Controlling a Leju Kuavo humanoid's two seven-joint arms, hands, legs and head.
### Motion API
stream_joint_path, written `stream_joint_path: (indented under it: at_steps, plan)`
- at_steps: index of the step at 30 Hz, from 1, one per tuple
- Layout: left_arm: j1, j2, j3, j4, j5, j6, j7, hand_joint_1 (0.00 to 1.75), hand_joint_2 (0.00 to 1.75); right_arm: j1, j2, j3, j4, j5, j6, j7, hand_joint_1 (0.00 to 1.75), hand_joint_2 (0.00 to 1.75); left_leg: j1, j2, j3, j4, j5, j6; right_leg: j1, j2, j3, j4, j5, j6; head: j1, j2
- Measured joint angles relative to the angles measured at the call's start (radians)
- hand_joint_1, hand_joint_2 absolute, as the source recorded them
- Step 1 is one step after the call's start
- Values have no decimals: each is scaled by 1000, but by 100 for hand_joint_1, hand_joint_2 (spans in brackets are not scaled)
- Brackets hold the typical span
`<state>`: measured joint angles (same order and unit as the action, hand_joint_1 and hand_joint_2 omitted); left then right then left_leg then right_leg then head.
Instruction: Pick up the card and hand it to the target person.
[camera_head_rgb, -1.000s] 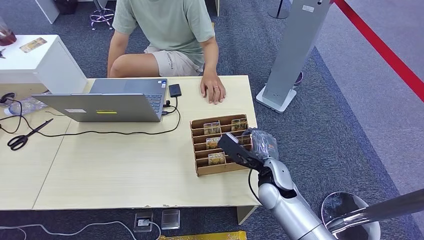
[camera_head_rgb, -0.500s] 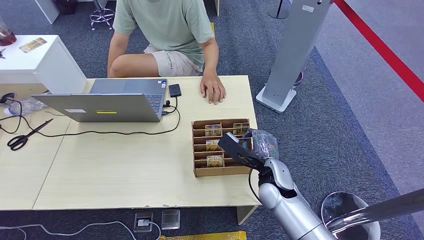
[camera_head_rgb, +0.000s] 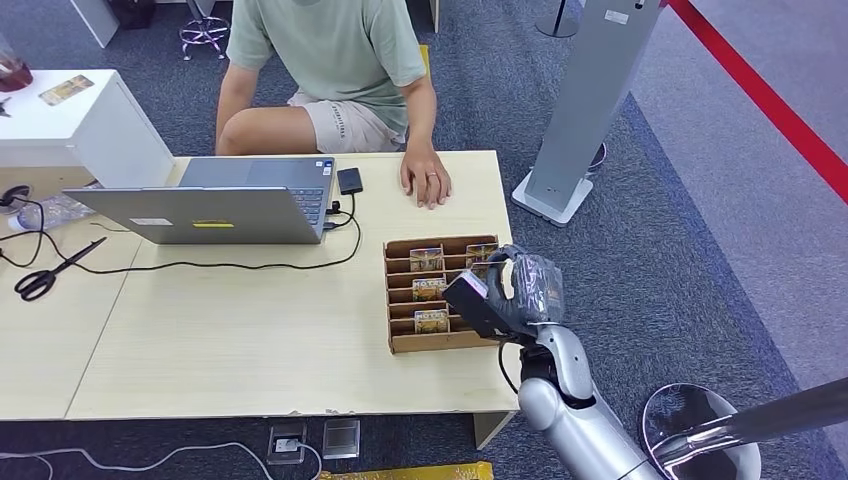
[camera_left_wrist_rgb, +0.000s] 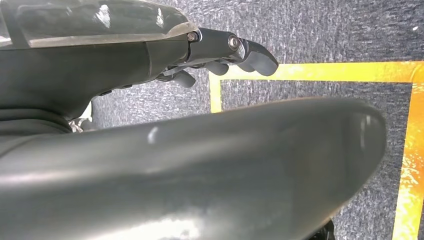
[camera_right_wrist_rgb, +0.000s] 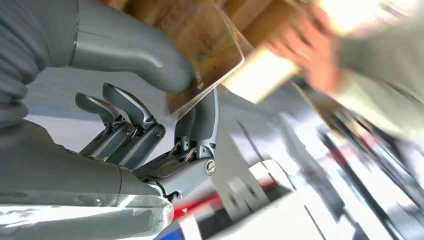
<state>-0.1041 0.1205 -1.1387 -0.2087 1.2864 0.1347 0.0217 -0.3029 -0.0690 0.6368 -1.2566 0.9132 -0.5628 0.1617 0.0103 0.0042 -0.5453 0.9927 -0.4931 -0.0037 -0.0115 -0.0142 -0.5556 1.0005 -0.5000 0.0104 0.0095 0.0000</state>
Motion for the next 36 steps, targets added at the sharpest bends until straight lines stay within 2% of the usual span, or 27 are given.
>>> stream_joint_path:
  at_steps: [3, 6, 8, 10, 12, 15, 17, 21, 27, 35, 36]
  plan:
    - [0, 0, 0, 0, 7, 1, 0, 0, 0, 20, 1, -10, -37, 3, -101, -111, 175, 175, 0, 0, 0, 0, 0, 0, 0, 0, 0, 0, 0, 0, 0, 0]
    - [0, 0, 0, 0, 17, 4, 0, 0, 0, 45, 11, -31, -81, 9, -129, -216, 175, 175, 0, 0, 0, 0, 0, 0, 0, 0, 0, 0, 0, 0, 0, 0]
    - [0, 0, 0, 0, 20, 7, 0, 0, 0, 54, 21, -42, -101, 5, -130, -241, 175, 175, 0, 0, 0, 0, 0, 0, 0, 0, 0, 0, 0, 0, -1, 0]
    - [0, 0, 0, 0, 19, 9, -2, 0, 0, 49, 25, -46, -109, -23, -119, -209, 175, 175, 0, 0, 0, 0, 0, 0, 0, 0, 0, 0, 0, 0, -1, 0]
    - [0, 0, 0, 0, 17, 8, -3, 0, 0, 30, 25, -46, -106, -66, -80, -144, 175, 175, 0, 0, 0, 0, 0, 0, 0, 0, 1, 0, 0, 0, 0, 0]
    - [-2, 0, -4, 0, 11, 3, -2, 0, 0, -30, 27, -40, -82, -122, -8, -66, 175, 175, 0, 0, 0, 0, 0, 0, 0, 0, 1, 0, 1, 0, 1, 0]
    - [-3, 0, -7, 0, 7, 1, -2, 0, 0, -85, 31, -35, -52, -151, 26, -45, 175, 175, 0, 0, 0, 0, 1, 0, 0, 0, 1, 0, 1, 0, 1, 0]
    - [-6, 0, -10, 0, 6, 0, -2, 0, 0, -217, 54, -24, 40, -207, 73, -31, 175, 175, 0, 0, -1, 0, 1, -1, 0, 0, 0, 1, 1, 0, 0, 0]
    - [-8, 0, -11, 0, 17, 6, 8, 0, 0, -404, 109, -4, 240, -248, 91, -49, 175, 175, 0, 0, -1, 0, 1, -1, 0, 0, 0, 2, 1, 0, -1, 0]
    - [-9, 0, -11, 0, 23, 12, 19, 0, 0, -487, 177, 23, 434, -252, 75, -72, 175, 175, 0, -1, -1, 0, 1, -1, 0, -1, 0, 2, 1, 0, 0, 0]
    - [-9, 0, -11, 0, 23, 11, 19, 0, 0, -491, 182, 27, 451, -251, 71, -72, 131, 175, 0, -1, -1, 0, 1, -1, 0, -1, 0, 2, 1, 0, 1, 0]
